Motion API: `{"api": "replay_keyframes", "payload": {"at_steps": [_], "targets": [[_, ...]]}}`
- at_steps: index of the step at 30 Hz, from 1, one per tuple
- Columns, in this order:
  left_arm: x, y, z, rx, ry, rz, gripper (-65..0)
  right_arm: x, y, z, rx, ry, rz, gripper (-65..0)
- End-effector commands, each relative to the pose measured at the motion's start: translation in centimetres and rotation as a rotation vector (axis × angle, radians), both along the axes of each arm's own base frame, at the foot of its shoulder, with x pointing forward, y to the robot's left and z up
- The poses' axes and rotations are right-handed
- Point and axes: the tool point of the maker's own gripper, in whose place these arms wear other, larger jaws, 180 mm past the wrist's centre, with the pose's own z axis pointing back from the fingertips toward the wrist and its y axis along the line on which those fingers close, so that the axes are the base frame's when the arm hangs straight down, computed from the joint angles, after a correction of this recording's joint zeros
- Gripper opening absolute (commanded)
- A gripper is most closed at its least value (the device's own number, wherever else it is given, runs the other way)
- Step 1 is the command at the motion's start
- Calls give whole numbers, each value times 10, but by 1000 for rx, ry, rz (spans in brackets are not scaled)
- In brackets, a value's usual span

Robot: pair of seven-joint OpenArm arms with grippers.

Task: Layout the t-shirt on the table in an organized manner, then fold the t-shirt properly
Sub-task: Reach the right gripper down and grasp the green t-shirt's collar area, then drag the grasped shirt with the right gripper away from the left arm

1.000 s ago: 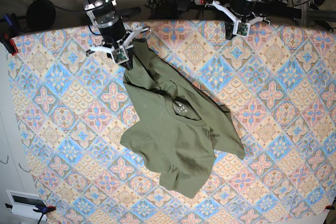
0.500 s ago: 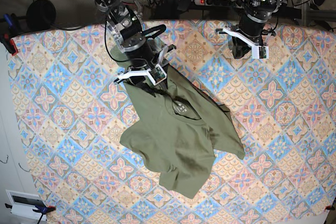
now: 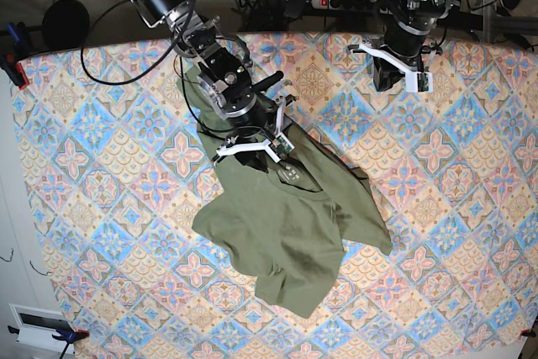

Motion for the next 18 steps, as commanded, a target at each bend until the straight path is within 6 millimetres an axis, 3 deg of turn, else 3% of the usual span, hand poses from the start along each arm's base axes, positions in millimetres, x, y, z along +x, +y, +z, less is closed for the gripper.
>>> {"api": "replay_keyframes", "payload": {"at_steps": [1,4,8,9,15,18], "targets": [[4,0,9,-1,-36,-1,-650,13,1,14,8,-55,1,-399],[4,0,9,3,-37,-1,-650,23,-5,5,-24,-42,-9,-430],[4,0,10,1,-38,-1,-650,37,-8,15,-27,-73,-13,-634],[5,0,10,0,-40,0,-650,39,-8,17,-28,-77,-15,-650],[6,0,10,3,-41,-1,-650,61,-36,55,24,-164,-108,-642],[6,1,10,4,-43,-1,-650,71,-58,62,29,-180,-170,-642]]}}
